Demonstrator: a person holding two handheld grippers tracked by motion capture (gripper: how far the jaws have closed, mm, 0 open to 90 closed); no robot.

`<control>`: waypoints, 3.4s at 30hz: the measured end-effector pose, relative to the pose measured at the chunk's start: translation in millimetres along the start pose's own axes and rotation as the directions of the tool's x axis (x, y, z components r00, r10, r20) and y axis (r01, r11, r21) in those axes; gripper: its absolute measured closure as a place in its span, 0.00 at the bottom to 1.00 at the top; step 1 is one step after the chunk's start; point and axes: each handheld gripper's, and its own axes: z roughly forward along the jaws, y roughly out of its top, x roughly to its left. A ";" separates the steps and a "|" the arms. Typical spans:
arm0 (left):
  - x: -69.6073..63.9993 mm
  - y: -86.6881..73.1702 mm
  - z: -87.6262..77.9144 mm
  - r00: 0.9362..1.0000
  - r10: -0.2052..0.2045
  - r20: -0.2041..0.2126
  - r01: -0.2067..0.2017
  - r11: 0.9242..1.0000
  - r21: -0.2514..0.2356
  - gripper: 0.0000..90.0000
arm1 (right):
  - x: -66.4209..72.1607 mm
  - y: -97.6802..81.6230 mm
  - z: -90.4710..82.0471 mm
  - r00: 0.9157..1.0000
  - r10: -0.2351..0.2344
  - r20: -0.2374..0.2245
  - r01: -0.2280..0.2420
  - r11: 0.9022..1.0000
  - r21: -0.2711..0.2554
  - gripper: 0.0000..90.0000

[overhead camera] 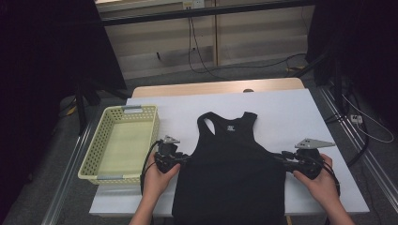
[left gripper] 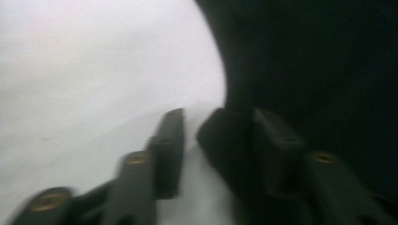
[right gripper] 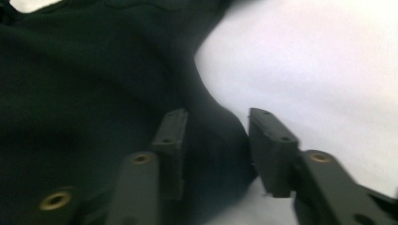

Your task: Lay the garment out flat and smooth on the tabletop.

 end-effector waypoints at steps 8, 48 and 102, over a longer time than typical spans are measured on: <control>-0.9 10.1 -21.0 1.000 -0.006 -0.025 0.003 0.995 -0.098 0.95 | 3.2 3.5 3.9 1.000 -0.010 0.021 0.011 1.000 -0.016 0.47; 2.0 19.5 -7.1 0.999 -0.029 0.017 0.031 0.997 -0.074 0.59 | -18.5 -6.0 -15.7 0.999 0.027 0.023 -0.026 0.999 -0.023 0.68; -1.4 29.3 -0.3 0.997 0.054 0.050 -0.050 0.995 -0.091 0.14 | -21.3 95.8 122.9 0.997 0.039 0.072 -0.039 0.999 -0.013 0.95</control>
